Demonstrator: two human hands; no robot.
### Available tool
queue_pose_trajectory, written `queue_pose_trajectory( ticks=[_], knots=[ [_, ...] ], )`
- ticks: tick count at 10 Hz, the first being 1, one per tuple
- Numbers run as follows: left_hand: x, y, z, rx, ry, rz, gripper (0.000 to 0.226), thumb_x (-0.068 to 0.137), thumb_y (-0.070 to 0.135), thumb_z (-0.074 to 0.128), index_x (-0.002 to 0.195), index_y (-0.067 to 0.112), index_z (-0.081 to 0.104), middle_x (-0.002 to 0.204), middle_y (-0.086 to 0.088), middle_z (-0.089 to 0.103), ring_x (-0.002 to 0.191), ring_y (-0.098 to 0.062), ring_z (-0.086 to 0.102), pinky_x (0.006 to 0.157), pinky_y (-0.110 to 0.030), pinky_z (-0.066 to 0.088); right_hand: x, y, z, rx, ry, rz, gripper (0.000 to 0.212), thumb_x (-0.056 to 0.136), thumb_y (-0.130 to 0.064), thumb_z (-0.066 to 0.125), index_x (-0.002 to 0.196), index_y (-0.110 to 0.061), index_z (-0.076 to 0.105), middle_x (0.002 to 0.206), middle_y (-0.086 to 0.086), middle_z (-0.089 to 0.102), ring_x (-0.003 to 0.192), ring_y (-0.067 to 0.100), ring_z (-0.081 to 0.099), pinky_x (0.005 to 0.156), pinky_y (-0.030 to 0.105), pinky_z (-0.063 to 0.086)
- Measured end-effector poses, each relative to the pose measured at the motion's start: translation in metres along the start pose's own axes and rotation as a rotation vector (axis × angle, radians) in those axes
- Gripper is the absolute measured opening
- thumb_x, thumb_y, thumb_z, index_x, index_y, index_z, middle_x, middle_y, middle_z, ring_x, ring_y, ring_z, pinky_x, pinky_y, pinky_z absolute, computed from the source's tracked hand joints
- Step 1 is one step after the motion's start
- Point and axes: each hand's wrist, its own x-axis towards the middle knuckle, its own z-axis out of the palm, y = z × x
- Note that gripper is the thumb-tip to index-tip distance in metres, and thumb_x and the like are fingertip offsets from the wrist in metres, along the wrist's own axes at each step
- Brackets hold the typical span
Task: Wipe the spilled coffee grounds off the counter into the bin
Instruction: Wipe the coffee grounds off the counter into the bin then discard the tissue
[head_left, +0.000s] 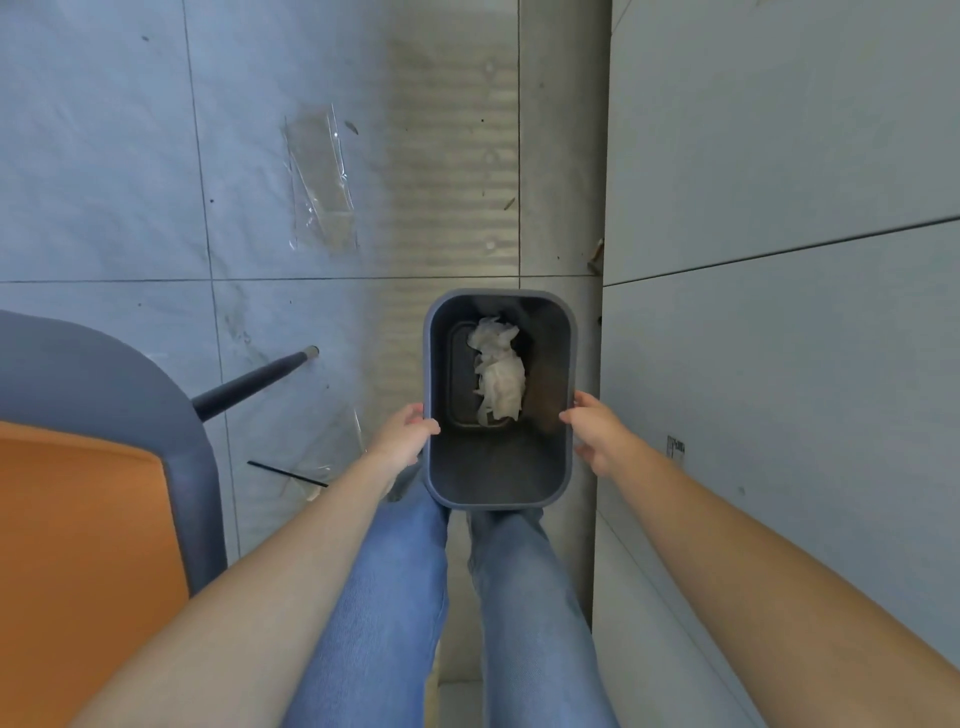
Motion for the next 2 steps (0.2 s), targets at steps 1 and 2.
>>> queue_pose_trajectory(
  ticks=[1, 2],
  knots=[
    [-0.004, -0.007, -0.001, 0.052, -0.065, -0.021, 0.064, 0.098, 0.024, 0.048, 0.155, 0.021, 0.02, 0.16, -0.004, 0.027, 0.144, -0.027, 0.031, 0.115, -0.042, 0.03, 0.001, 0.007, 0.003, -0.018, -0.019, 0.009, 0.056, 0.097, -0.003, 0.041, 0.149, -0.016, 0.023, 0.152, 0.007, 0.032, 0.138, 0.027, 0.033, 0.11, 0.038, 0.03],
    [-0.021, -0.006, 0.005, 0.126, -0.07, 0.104, 0.065, 0.101, 0.031, 0.042, 0.156, 0.024, 0.009, 0.164, -0.001, 0.014, 0.149, -0.023, 0.019, 0.121, -0.042, 0.018, -0.012, 0.012, 0.014, -0.055, 0.02, -0.105, 0.06, 0.098, -0.006, 0.039, 0.151, -0.016, 0.014, 0.158, 0.006, 0.022, 0.143, 0.026, 0.025, 0.117, 0.039, 0.023]
  ],
)
